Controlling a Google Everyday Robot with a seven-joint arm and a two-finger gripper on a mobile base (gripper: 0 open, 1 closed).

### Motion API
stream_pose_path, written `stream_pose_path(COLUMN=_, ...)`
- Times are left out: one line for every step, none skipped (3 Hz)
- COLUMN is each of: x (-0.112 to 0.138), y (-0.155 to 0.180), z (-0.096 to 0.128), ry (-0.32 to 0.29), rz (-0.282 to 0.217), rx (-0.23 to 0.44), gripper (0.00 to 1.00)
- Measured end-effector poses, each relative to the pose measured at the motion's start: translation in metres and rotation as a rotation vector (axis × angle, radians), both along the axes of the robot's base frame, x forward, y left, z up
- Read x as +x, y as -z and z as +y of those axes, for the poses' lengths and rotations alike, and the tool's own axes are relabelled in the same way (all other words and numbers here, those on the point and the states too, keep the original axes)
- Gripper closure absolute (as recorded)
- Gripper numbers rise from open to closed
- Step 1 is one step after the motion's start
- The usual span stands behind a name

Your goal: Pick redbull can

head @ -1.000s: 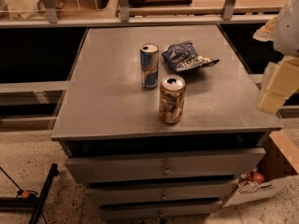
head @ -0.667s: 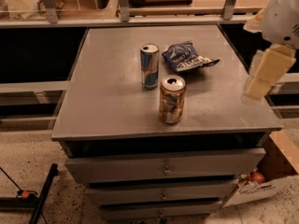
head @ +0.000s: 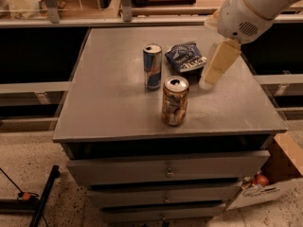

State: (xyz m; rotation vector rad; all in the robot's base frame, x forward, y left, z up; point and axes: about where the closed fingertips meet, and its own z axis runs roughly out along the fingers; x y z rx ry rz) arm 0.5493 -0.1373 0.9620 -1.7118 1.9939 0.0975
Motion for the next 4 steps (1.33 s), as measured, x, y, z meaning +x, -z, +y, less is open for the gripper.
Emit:
stream_pose_path(x=0.036, y=0.008, z=0.04, ry=-0.063, rz=-0.016, rx=0.062, gripper=0.0)
stream_pose_path(x=0.06, y=0.011, z=0.071, ry=-0.097, rz=-0.012, rx=0.099, gripper=0.0)
stream_pose_path(x=0.078, y=0.015, z=0.092, ry=-0.097, rz=0.02, rx=0.109, gripper=0.0)
stream_pose_path(x=0.09, y=0.024, z=0.102, ry=-0.076, rz=0.057, rx=0.124, gripper=0.0)
